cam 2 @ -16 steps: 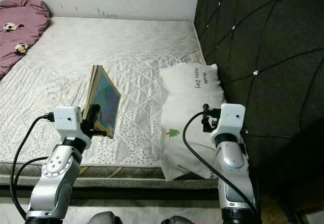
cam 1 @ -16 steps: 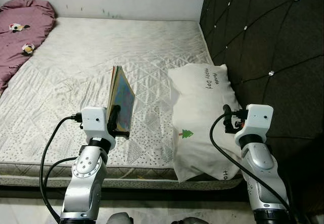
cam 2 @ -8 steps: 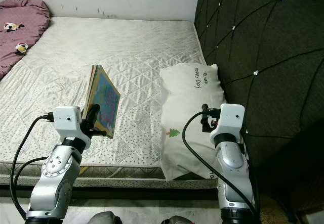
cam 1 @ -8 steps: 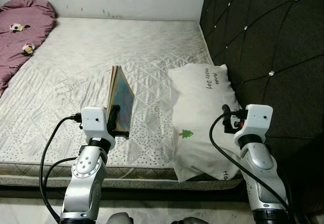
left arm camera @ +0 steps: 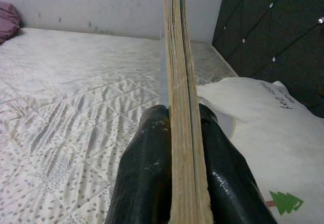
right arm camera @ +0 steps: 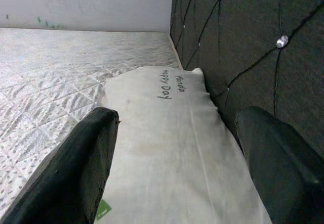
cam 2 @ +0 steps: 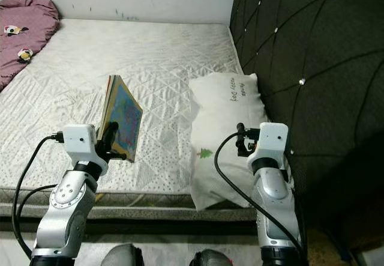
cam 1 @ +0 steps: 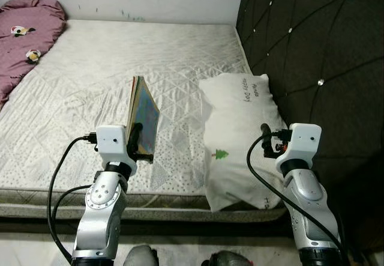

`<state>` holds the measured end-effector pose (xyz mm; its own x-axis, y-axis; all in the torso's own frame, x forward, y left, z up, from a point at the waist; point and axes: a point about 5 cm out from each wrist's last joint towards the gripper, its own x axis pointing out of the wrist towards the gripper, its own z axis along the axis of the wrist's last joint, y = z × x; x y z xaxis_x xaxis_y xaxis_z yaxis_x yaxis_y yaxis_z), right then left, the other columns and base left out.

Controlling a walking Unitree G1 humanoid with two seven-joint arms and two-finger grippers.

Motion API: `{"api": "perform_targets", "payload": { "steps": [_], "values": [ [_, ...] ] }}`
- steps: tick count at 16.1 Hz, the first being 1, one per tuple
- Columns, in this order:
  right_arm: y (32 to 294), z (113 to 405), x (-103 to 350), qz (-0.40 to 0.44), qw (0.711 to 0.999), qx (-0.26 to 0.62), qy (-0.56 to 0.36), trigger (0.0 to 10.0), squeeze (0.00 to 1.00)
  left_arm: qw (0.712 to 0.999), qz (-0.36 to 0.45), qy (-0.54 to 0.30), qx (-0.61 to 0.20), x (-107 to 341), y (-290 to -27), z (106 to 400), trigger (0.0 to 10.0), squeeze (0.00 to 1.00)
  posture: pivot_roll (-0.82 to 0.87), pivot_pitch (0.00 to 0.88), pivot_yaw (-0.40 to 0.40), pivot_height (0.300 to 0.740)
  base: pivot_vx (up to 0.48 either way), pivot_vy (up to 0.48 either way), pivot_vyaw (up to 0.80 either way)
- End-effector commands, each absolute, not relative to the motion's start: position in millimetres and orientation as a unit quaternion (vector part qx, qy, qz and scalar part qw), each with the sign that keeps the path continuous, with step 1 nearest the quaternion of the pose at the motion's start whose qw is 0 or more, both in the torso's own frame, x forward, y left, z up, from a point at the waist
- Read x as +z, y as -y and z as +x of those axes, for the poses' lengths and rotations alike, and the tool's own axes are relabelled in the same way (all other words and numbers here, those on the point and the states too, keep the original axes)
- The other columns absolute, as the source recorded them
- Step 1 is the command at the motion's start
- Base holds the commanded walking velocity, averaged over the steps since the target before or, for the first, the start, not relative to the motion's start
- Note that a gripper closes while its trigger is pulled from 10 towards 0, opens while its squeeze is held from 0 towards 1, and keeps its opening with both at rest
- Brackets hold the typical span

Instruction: Clean up the room

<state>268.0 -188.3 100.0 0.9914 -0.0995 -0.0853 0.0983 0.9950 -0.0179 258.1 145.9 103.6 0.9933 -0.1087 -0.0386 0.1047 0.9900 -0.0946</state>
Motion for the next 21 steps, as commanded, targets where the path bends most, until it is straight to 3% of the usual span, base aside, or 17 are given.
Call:
{"api": "perform_targets", "payload": {
  "steps": [1, 21],
  "values": [
    [187.3, 269.4, 102.8, -0.003, 0.998, -0.047, -0.040, 10.0, 0.00, 0.998, -0.047, -0.006, -0.052, 110.7, -145.9, 260.4, 10.0, 0.00, -0.03, 0.000, -0.019, 0.662, 0.000, 0.000, 0.00],
    [186.1, 271.1, 103.4, -0.008, 0.998, -0.043, -0.040, 10.0, 0.00, 0.995, -0.056, 0.005, -0.080, 113.8, -144.1, 259.5, 10.0, 0.00, -0.03, 0.000, -0.027, 0.662, 0.024, 0.000, 0.00]
  ]
}}
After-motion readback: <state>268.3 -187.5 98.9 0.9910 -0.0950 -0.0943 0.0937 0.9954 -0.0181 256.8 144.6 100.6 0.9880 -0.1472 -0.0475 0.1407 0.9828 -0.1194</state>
